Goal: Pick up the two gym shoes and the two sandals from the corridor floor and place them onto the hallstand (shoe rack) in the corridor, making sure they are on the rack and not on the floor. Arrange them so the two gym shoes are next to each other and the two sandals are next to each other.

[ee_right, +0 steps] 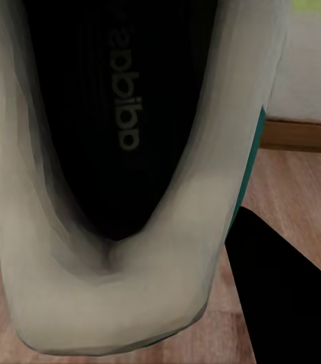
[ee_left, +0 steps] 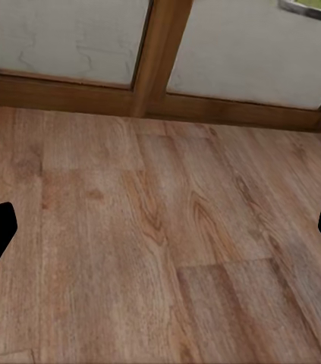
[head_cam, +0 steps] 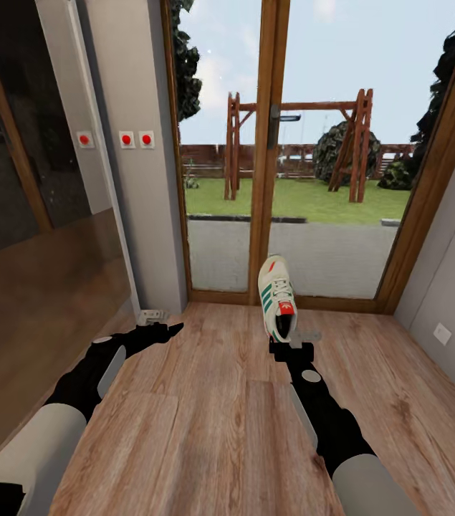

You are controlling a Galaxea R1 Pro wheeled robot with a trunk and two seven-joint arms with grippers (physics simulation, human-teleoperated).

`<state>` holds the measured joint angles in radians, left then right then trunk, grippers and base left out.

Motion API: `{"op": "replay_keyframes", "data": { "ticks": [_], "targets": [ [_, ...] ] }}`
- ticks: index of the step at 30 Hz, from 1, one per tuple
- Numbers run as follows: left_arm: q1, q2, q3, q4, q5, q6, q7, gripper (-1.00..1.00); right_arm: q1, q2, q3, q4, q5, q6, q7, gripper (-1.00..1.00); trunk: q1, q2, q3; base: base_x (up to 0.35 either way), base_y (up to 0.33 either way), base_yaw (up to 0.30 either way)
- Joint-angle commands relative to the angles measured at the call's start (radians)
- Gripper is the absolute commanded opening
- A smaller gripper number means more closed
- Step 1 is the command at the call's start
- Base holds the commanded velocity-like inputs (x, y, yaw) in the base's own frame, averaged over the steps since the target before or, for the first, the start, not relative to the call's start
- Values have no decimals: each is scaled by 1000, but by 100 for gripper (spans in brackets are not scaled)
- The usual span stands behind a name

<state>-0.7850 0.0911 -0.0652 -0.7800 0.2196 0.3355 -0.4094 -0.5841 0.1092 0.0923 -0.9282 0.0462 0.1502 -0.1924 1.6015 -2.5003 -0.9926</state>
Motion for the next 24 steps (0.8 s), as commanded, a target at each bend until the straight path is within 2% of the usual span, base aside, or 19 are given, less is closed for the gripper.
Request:
{"op": "replay_keyframes", "data": {
  "ticks": [1,7,24],
  "targets": [
    [0,1,-2,-1,10,8,1,100,0,0,3,-2,4,8,-6,-100,0,0,-1,0,0,0],
    [0,1,-2,-2,10,8,1,100,0,0,2,-2,4,8,-6,-100,0,0,0,-1,-88,80],
    [0,1,-2,-2,12,8,1,100,0,0,1,-2,4,8,-6,-100,0,0,0,-106,-275,291]
  ]
}}
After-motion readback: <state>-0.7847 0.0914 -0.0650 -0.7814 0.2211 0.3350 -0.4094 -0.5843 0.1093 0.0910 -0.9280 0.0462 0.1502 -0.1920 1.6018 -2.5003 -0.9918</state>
